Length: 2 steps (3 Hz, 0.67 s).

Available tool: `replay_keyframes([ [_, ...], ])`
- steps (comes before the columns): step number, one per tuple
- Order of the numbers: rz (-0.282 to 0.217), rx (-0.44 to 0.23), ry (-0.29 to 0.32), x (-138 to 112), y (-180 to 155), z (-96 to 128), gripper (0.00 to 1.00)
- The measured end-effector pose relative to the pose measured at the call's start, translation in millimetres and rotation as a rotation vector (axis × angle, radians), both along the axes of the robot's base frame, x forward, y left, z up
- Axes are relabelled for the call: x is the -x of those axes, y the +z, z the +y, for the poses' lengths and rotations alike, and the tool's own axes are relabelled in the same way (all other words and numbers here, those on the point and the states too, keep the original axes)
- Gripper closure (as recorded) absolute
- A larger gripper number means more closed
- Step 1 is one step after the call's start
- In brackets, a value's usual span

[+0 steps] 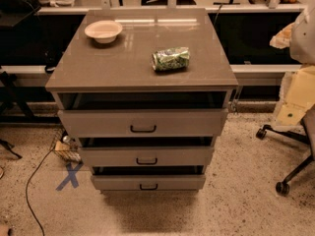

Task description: Open top drawer

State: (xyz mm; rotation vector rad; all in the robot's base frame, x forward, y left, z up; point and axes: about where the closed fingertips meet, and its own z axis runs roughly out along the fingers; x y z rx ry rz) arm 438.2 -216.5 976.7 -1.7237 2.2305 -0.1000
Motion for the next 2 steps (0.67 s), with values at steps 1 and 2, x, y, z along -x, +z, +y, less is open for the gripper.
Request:
replay_keyframes([
  [1,0.000,0.000,0.000,0.0,0.0,0.0,0.00],
  [2,-0.006,-0.035,0.026,0.1,-12.3,2.0,0.00],
])
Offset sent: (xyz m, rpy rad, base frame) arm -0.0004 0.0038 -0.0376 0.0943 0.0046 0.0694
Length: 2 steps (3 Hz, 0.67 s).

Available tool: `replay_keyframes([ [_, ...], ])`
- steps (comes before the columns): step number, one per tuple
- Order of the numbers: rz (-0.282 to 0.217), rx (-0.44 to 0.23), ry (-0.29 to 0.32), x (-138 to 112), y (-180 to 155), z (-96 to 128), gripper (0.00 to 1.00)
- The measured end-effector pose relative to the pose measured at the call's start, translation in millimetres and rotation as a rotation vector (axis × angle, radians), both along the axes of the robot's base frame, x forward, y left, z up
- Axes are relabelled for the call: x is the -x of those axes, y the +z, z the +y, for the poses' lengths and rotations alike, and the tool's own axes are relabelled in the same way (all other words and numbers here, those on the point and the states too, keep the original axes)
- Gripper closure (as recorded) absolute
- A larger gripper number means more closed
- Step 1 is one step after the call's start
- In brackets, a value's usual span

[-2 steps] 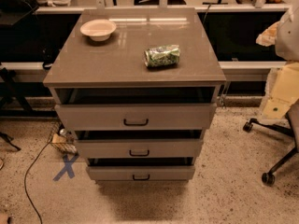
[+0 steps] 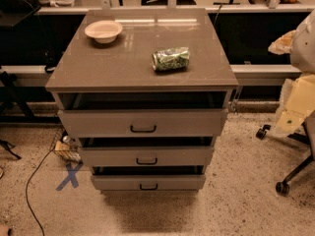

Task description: Open top drawer

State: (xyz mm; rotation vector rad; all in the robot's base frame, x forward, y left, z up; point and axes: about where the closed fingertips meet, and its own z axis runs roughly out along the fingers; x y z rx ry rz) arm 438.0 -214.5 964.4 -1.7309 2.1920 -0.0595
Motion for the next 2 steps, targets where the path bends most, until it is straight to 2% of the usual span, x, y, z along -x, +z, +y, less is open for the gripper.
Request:
replay_keyframes([
  [1,0.004,-0.065,0.064,-1.7,-43.9,16.0,0.00],
  [2,0.011,-0.174,0.163,-23.4,-121.2,60.5,0.00],
])
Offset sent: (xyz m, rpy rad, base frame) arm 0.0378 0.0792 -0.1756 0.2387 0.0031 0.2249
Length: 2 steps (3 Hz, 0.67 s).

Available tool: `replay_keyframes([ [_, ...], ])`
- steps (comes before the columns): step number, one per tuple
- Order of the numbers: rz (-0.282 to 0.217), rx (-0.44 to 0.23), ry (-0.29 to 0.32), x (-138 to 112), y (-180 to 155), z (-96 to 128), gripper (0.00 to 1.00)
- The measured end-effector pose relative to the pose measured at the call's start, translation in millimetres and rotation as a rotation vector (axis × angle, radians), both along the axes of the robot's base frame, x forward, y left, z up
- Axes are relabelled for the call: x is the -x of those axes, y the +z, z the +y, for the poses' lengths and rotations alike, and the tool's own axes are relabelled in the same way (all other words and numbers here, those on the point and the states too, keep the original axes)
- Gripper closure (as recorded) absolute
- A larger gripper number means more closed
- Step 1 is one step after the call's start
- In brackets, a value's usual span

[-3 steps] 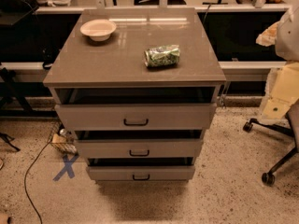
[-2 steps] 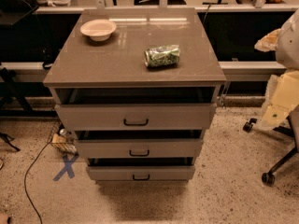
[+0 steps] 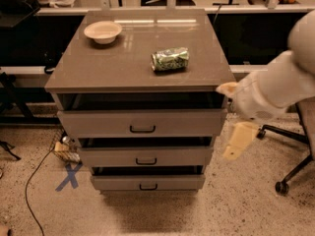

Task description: Open top drawer

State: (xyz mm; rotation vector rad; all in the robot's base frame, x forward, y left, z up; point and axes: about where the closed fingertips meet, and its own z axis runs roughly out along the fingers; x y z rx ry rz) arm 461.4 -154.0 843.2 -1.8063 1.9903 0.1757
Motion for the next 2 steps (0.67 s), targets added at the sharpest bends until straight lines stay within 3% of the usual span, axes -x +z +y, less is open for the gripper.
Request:
replay_keyframes([
  [1,0.010,-0.085,0.058,-20.1,-45.1,37.2,0.00],
  [2,0.006,-0.093,0.063,-24.9,-56.9,37.8,0.00],
])
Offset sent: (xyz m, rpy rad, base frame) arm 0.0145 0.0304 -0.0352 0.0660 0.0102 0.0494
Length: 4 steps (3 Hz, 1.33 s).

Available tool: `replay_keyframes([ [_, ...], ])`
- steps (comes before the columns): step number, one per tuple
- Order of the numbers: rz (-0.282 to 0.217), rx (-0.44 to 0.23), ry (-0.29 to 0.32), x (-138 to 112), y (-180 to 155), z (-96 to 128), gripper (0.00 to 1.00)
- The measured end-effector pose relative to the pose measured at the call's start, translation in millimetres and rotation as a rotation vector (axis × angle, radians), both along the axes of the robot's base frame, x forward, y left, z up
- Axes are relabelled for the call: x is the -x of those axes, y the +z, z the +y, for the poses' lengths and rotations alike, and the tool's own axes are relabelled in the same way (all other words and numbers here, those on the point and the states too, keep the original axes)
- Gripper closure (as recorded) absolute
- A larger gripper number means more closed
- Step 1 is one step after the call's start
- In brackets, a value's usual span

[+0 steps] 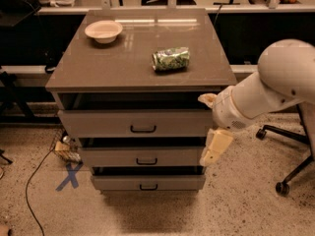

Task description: Open top drawer

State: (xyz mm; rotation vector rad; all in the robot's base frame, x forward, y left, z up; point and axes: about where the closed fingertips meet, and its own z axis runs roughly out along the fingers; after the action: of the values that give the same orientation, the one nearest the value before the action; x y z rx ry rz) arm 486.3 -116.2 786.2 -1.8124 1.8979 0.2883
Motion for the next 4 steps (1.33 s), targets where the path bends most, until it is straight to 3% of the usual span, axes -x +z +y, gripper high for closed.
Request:
replay_keyframes([
  [2,-0.064,0.063,-0.006,-50.1,-51.9,-4.4,0.00],
  [4,-0.053,0.107,-0.006,-85.5,-100.4,8.8,0.00],
])
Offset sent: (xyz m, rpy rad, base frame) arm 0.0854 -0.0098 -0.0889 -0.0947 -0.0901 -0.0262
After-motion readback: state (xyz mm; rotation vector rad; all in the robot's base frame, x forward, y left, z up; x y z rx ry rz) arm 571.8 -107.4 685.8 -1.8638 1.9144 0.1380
